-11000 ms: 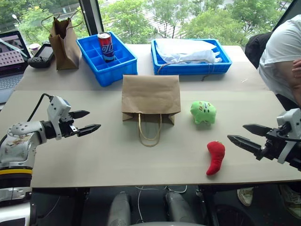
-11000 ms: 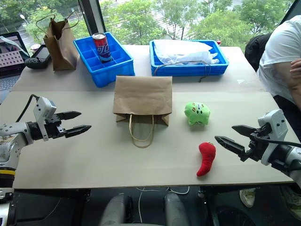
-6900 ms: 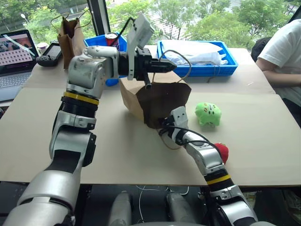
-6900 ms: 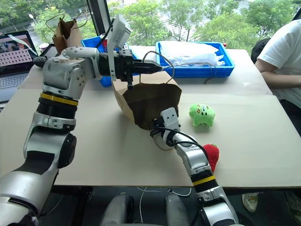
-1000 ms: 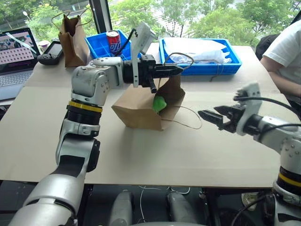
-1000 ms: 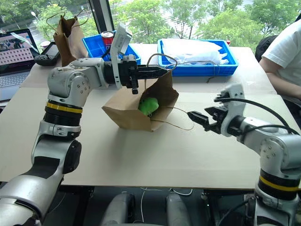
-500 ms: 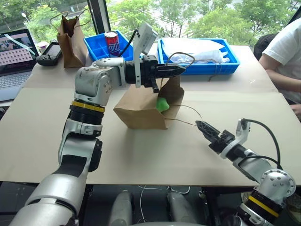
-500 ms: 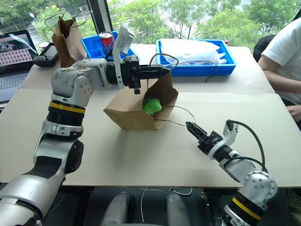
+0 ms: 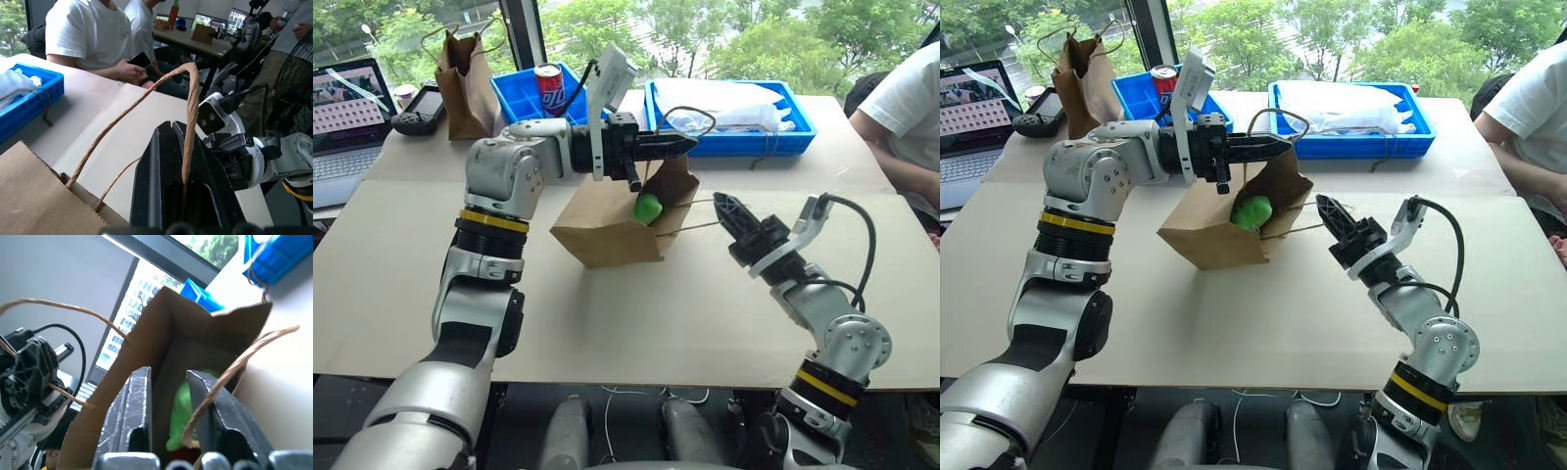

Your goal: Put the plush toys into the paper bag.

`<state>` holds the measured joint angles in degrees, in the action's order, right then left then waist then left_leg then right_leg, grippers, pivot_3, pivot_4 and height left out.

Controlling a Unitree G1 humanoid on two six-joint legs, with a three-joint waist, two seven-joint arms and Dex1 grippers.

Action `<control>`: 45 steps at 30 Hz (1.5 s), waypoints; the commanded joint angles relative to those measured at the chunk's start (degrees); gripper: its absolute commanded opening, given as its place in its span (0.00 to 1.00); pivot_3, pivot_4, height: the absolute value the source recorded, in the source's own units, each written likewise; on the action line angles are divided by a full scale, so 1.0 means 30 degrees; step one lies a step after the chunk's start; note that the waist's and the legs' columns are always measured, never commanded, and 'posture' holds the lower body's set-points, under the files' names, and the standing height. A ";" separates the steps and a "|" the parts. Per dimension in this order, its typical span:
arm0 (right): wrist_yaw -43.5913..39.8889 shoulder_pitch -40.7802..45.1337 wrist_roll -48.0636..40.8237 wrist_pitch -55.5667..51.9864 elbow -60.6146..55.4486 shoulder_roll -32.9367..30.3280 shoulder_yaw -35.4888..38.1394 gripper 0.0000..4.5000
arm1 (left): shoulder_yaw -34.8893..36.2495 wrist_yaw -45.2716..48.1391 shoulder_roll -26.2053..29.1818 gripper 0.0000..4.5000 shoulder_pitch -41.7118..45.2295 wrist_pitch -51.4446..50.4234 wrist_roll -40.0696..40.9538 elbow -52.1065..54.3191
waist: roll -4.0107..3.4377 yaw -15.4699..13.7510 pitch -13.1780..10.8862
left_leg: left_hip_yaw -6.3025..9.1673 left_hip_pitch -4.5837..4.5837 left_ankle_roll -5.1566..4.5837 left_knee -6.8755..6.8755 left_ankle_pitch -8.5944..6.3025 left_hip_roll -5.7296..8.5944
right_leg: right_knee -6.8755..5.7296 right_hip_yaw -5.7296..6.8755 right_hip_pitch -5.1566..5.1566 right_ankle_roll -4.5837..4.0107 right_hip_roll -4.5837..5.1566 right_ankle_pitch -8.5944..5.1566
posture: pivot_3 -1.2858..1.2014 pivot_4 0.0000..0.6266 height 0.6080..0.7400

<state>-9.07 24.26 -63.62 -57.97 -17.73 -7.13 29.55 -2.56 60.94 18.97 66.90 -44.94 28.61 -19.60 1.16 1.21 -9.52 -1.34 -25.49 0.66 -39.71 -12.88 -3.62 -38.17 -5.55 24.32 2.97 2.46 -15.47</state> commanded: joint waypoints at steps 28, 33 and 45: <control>0.3246 0.3865 -0.3014 0.1016 -0.2957 -0.3034 -0.5819 0.07 | -0.0308 0.2258 0.2593 0.15 -0.1287 0.0328 -0.0219 0.1315 | -0.0009 -0.0027 -0.0007 | 0.0005 -0.0027 0.0008 -0.0005 0.0009 -0.0010 | -0.0023 0.0006 0.0030 -0.0004 -0.0001 0.0002 | 0.52 0.24 0.71; 0.3127 0.3957 -0.3703 0.1057 -0.2997 -0.3718 -0.5815 0.42 | 0.0417 0.2454 0.3641 0.56 -0.0808 -0.0268 0.0137 0.1162 | -0.0010 0.0010 -0.0007 | 0.0005 -0.0022 0.0006 -0.0003 0.0009 -0.0013 | -0.0020 0.0007 0.0029 -0.0003 -0.0003 0.0001 | 0.52 0.24 0.71; -0.0439 0.3836 -0.7004 -0.1474 -0.3589 -1.0601 -0.5886 0.98 | 0.2895 0.3087 0.8308 1.00 0.0145 -0.1256 0.0749 0.0252 | -0.0007 -0.0028 -0.0009 | 0.0004 -0.0022 0.0003 0.0005 0.0007 -0.0017 | 0.0011 0.0016 0.0018 -0.0003 0.0002 0.0000 | 0.52 0.24 0.71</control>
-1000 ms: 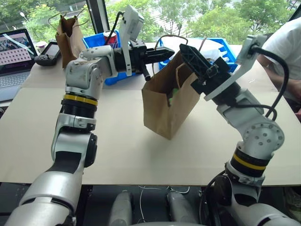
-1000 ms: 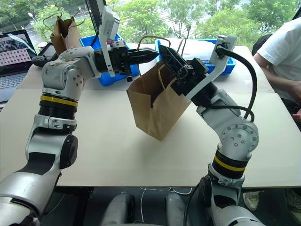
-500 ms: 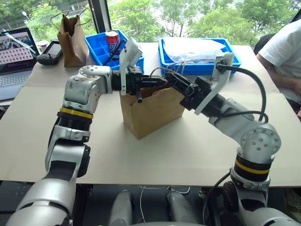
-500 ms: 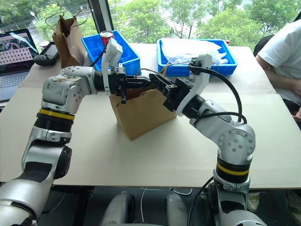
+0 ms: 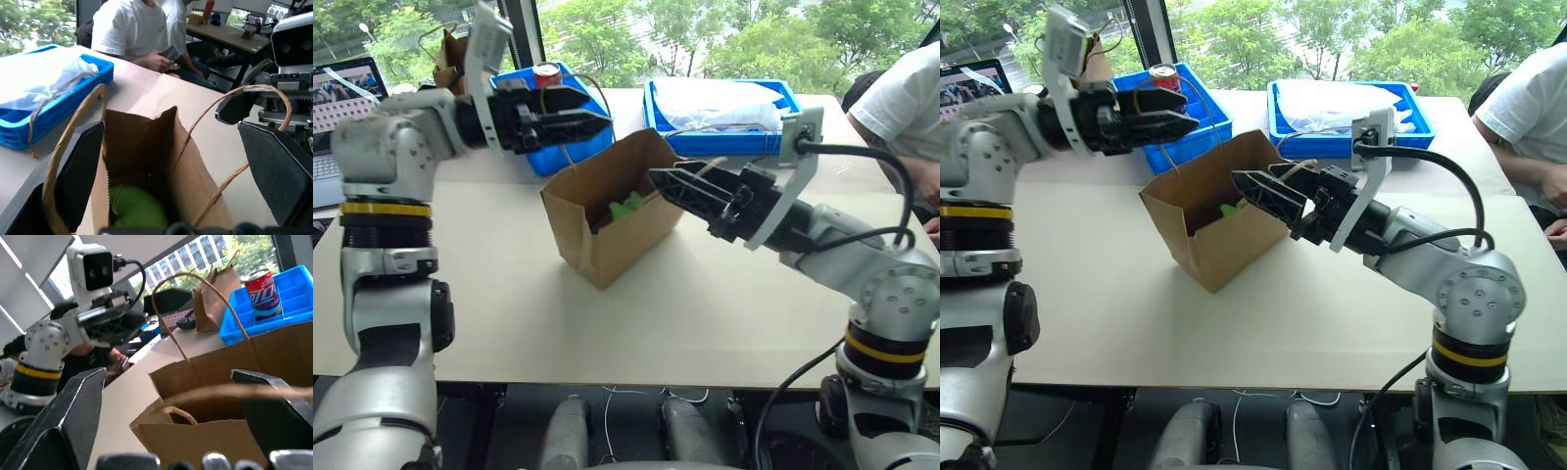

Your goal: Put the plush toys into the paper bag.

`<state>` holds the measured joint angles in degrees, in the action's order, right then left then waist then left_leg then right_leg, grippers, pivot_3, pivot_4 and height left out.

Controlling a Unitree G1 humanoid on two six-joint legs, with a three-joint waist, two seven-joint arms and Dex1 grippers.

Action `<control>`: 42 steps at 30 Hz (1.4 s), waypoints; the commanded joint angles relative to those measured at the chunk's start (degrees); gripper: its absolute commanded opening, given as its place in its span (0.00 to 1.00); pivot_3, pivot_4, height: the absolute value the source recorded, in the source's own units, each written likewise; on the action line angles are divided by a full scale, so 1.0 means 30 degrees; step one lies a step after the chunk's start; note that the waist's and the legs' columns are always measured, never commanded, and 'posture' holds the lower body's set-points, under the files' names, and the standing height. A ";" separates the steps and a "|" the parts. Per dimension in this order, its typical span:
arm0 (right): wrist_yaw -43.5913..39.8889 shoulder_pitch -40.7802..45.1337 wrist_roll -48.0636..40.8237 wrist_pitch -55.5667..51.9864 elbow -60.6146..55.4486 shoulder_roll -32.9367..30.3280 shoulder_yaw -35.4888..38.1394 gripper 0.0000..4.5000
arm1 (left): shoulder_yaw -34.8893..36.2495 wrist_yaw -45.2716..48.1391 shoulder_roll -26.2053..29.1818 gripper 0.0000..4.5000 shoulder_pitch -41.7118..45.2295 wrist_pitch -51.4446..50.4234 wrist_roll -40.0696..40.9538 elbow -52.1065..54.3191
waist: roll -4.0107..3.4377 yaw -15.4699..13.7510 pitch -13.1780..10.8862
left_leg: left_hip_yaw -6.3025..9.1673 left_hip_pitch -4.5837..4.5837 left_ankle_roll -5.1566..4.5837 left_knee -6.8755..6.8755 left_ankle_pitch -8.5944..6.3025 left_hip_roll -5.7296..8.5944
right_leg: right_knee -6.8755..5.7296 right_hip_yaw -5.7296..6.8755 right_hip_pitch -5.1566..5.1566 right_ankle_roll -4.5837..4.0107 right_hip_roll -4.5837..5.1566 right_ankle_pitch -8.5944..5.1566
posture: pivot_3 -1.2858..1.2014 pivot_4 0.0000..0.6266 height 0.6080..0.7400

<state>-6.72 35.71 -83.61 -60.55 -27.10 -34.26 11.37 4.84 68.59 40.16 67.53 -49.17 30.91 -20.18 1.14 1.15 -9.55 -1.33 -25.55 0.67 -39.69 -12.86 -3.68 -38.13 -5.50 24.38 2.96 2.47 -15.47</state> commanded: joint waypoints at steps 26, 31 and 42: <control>-0.6407 -0.0363 1.4687 0.5814 0.2365 -0.1163 -0.6798 0.44 | 0.5247 0.0223 0.4917 1.00 -1.0113 0.3698 0.0562 0.1492 | 0.0089 0.0192 -0.0041 | -0.0053 0.0086 -0.0006 -0.0015 -0.0004 -0.0038 | -0.0078 0.0000 -0.0007 -0.0029 -0.0006 -0.0013 | 0.52 0.24 0.71; -0.7027 0.0936 1.8729 0.9060 0.5488 0.1285 -0.8943 0.07 | 0.5405 -0.0381 0.3455 1.00 -1.3346 0.4087 0.1499 0.4771 | 0.0152 -0.0026 -0.0045 | -0.0060 0.0029 0.0004 -0.0019 0.0001 -0.0038 | -0.0105 0.0004 0.0045 -0.0042 -0.0002 -0.0017 | 0.52 0.24 0.71; -0.8887 0.2941 2.2277 1.3000 0.9830 0.5875 -1.0202 0.01 | 0.4941 -0.2977 0.1494 1.00 -1.4758 0.2336 0.3242 0.8953 | 0.0167 -0.0023 -0.0040 | -0.0070 0.0010 0.0012 -0.0028 0.0004 -0.0047 | -0.0222 0.0008 0.0126 -0.0047 -0.0004 -0.0014 | 0.52 0.24 0.71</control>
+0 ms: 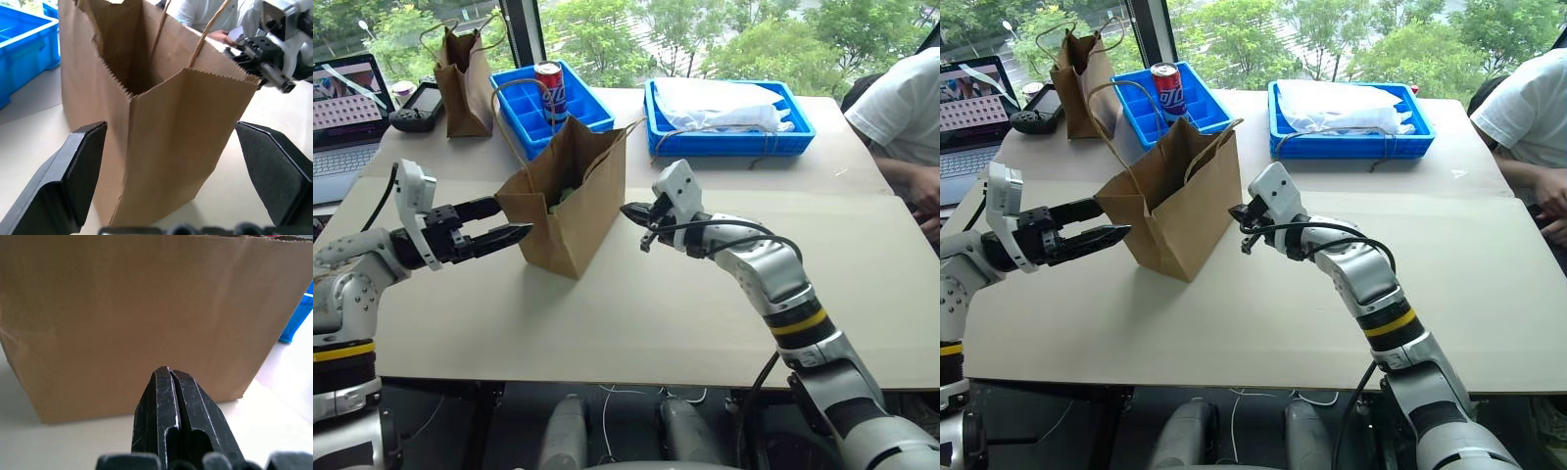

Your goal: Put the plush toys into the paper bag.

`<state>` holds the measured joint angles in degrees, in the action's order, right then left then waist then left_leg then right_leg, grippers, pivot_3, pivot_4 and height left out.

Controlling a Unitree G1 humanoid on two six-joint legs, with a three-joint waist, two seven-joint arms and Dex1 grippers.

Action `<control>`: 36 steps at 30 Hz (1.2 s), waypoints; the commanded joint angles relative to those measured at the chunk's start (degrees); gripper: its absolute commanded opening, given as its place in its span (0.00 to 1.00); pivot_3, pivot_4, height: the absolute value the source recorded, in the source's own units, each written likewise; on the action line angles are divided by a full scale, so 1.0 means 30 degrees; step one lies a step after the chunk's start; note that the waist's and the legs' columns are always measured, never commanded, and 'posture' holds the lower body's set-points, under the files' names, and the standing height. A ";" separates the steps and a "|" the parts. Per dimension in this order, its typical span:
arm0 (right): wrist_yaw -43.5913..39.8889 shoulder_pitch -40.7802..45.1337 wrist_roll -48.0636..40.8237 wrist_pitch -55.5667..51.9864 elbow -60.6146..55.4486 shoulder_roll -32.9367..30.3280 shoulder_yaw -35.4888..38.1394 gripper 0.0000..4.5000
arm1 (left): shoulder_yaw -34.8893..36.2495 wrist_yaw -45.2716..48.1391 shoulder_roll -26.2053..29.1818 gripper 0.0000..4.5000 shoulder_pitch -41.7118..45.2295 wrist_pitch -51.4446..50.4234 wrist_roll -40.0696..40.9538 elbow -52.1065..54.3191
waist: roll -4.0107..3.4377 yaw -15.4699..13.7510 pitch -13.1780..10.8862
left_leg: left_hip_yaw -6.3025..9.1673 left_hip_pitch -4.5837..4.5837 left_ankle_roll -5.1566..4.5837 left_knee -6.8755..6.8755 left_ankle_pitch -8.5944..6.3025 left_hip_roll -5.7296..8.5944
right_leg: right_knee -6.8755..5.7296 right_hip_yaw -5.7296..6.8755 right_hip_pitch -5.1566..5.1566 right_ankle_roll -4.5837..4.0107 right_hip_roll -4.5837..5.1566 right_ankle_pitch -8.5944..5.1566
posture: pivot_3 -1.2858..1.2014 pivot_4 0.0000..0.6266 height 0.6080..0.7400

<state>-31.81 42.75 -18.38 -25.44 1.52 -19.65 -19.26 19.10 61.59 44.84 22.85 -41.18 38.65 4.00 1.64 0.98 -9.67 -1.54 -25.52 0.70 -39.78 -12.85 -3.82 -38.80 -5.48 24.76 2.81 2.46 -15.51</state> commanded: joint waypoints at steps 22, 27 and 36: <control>-0.1164 0.1003 0.1794 0.2654 0.2950 0.5209 0.1244 0.00 | -0.1355 -0.3878 -0.1638 0.84 -0.0019 -0.1375 0.1008 0.1531 | -0.0001 0.0272 0.0000 | -0.0009 0.0000 0.0055 0.0008 0.0031 -0.0010 | -0.0083 0.0017 0.0076 -0.0008 0.0000 0.0004 | 0.52 0.24 0.71; -0.1140 0.0908 0.1954 0.2648 0.3113 0.5322 0.1404 0.00 | -0.1292 -0.4485 -0.1954 0.44 0.0414 -0.1689 0.1244 0.0985 | -0.0001 0.0361 0.0000 | -0.0007 -0.0001 0.0060 0.0013 0.0034 -0.0009 | -0.0088 0.0023 0.0077 -0.0008 0.0002 0.0004 | 0.52 0.24 0.71; -0.1141 -0.0099 0.1883 0.1125 0.1376 0.4242 0.1922 0.00 | -0.2111 -0.3397 -0.1735 0.00 0.1668 -0.0953 0.0715 -0.0322 | -0.0001 0.0384 0.0000 | -0.0002 -0.0001 0.0069 0.0018 0.0040 -0.0009 | -0.0093 0.0029 0.0080 -0.0008 0.0002 0.0005 | 0.52 0.24 0.71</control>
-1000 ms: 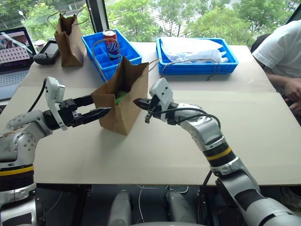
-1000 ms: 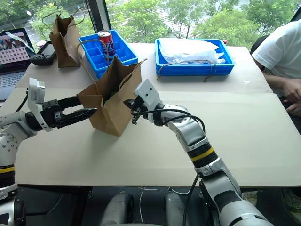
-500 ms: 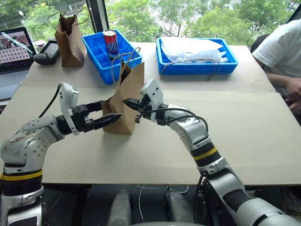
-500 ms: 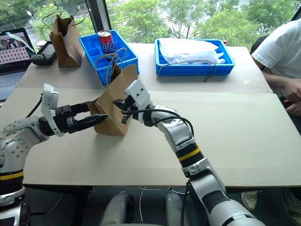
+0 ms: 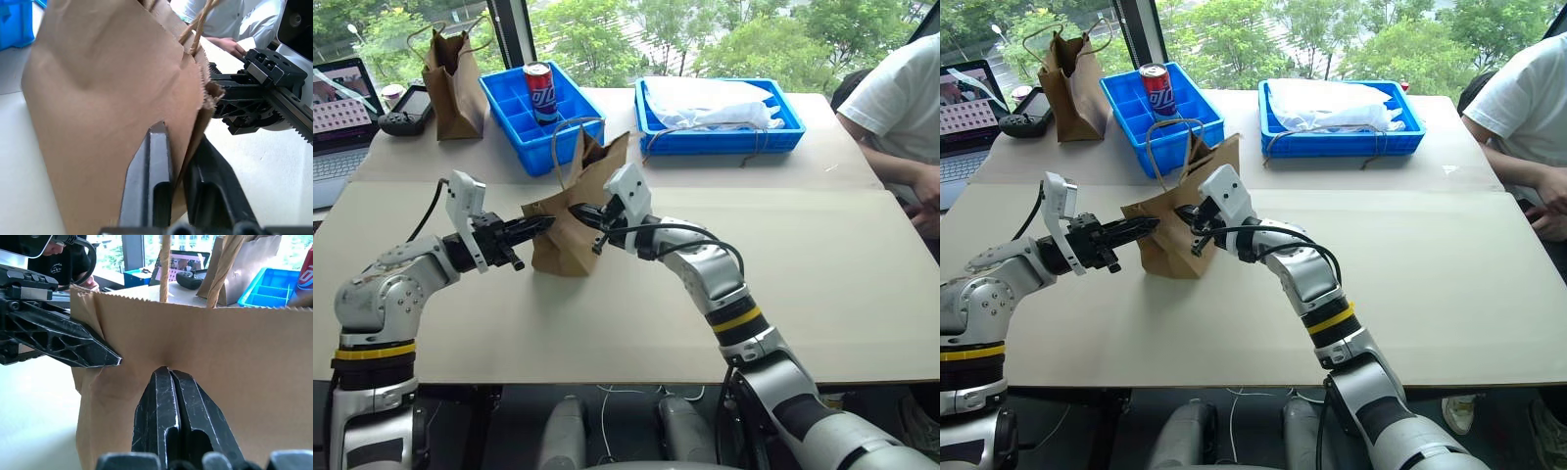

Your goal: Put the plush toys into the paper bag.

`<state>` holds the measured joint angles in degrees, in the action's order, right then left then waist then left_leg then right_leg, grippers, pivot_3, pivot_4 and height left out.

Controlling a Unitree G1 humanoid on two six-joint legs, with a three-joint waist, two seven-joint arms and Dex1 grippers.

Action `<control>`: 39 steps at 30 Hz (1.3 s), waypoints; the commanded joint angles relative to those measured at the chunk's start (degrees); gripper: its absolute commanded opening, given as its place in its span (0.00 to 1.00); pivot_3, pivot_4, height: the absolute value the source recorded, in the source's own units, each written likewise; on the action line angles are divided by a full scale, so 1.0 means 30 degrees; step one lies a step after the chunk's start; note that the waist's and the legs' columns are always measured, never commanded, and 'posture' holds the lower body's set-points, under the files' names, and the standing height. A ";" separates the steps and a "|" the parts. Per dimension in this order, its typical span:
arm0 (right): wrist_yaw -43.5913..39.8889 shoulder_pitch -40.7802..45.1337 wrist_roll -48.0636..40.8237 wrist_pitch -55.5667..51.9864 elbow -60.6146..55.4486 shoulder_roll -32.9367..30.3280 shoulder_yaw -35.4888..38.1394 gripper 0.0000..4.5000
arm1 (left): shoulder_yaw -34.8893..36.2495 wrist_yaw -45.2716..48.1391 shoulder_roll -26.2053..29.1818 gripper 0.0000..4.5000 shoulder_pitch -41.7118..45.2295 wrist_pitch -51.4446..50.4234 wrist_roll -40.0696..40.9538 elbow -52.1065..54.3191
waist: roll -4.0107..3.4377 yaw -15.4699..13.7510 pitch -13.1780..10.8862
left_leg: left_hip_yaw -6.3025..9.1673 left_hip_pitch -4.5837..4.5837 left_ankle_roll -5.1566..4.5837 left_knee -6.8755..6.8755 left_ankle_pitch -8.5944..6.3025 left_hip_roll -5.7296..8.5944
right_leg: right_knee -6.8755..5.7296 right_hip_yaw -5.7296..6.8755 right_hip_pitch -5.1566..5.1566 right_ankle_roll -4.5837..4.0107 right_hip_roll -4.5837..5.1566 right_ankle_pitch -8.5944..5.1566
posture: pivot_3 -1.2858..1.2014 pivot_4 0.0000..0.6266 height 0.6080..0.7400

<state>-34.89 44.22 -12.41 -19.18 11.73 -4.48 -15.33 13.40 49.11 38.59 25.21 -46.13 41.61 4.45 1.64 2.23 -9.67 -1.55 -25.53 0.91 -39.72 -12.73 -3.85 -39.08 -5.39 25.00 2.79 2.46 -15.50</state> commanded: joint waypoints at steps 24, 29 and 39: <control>-0.1886 -1.6024 -0.3404 -1.0663 -1.5134 -1.4475 1.3550 0.00 | -1.4010 1.4463 0.1587 0.00 1.2092 1.5380 -0.1515 -1.2861 | 0.0012 -0.0429 -0.0006 | 0.0001 -0.0009 -0.0002 -0.0013 0.0002 0.0035 | 0.0068 -0.0043 -0.0047 -0.0030 -0.0013 -0.0035 | 0.52 0.24 0.71; -0.1397 -1.6729 -0.3811 -1.1012 -1.5954 -1.4245 1.4182 0.00 | -1.6682 1.4463 0.1355 0.00 1.3234 1.7466 -0.1295 -1.5199 | 0.0010 -0.0385 -0.0005 | 0.0000 0.0004 -0.0010 -0.0013 -0.0003 0.0042 | 0.0074 -0.0054 -0.0064 -0.0020 -0.0009 -0.0041 | 0.52 0.24 0.71; -0.1024 -1.6166 -0.4334 -1.1083 -1.5804 -1.4460 1.3705 0.00 | -1.7042 1.4463 0.1468 0.41 1.3727 1.6702 -0.1001 -1.7095 | 0.0012 -0.0409 -0.0006 | 0.0002 -0.0002 -0.0010 -0.0020 -0.0002 0.0042 | 0.0073 -0.0051 -0.0066 -0.0018 -0.0010 -0.0043 | 0.52 0.24 0.71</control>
<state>-38.19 -5.03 -25.01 -52.98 -35.39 -46.90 25.29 -37.78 92.15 41.83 64.89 5.05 38.31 -46.99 1.67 1.00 -9.69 -1.54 -25.53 0.88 -39.78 -12.73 -3.72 -38.86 -5.54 24.80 2.73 2.43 -15.62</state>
